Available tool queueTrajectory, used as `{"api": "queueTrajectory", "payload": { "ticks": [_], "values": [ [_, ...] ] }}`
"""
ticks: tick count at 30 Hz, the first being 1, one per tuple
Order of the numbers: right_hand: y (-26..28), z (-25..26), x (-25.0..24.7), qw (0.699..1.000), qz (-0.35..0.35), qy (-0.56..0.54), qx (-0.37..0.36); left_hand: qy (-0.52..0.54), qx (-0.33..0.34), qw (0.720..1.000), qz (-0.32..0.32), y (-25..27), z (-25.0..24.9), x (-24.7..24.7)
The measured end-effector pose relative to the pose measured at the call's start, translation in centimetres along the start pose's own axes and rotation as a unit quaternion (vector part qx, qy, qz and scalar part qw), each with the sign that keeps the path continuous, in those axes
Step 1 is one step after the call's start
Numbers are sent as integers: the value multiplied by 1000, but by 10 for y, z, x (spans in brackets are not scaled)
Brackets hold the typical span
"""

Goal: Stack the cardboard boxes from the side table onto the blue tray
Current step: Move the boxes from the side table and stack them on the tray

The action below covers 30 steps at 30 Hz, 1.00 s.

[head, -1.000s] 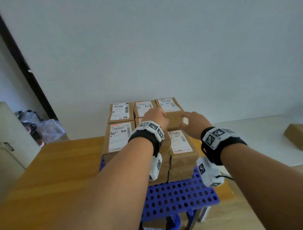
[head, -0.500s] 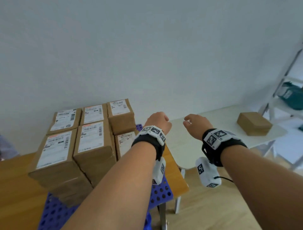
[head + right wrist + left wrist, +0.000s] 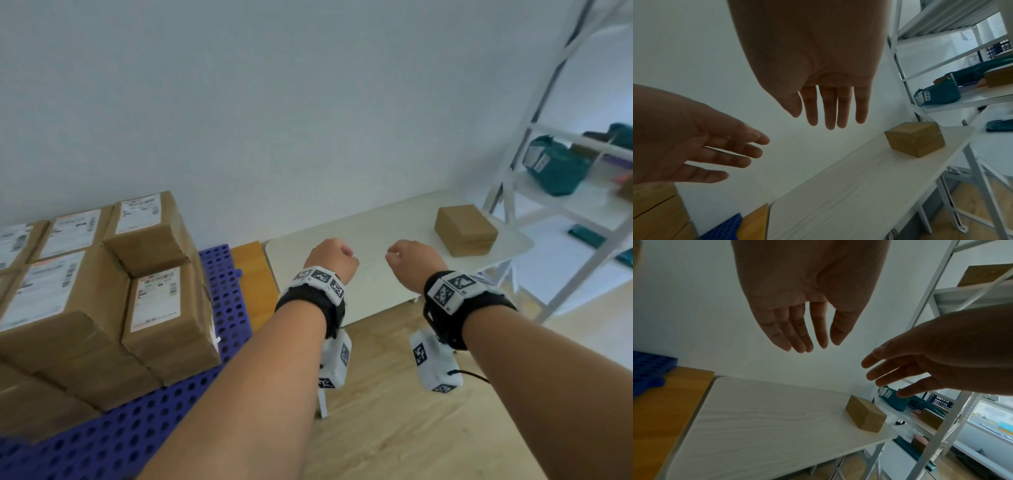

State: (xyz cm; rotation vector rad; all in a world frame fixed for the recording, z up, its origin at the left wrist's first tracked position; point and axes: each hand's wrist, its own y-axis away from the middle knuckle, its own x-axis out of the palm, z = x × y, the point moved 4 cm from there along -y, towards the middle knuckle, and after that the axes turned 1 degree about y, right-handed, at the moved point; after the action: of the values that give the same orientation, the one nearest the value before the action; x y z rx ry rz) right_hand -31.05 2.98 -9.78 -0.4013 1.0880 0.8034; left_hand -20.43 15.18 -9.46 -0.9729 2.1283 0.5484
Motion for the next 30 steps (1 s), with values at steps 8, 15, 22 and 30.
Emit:
{"api": "queueTrajectory", "payload": {
  "ticks": [8, 15, 22, 30],
  "values": [
    [-30, -63, -14, 999, -13, -33, 34, -5, 10, 999, 31, -37, -45, 55],
    [-85, -113, -24, 998, -3, -20, 60, 3, 24, 998, 60, -108, -77, 102],
    [-165, -156, -46, 994, 10, -26, 103, 18, 17, 996, 90, -205, -103, 137],
    [-218, -210, -54, 981, 11, -74, 177, 6, 28, 989, 147, -271, -134, 191]
  ]
}}
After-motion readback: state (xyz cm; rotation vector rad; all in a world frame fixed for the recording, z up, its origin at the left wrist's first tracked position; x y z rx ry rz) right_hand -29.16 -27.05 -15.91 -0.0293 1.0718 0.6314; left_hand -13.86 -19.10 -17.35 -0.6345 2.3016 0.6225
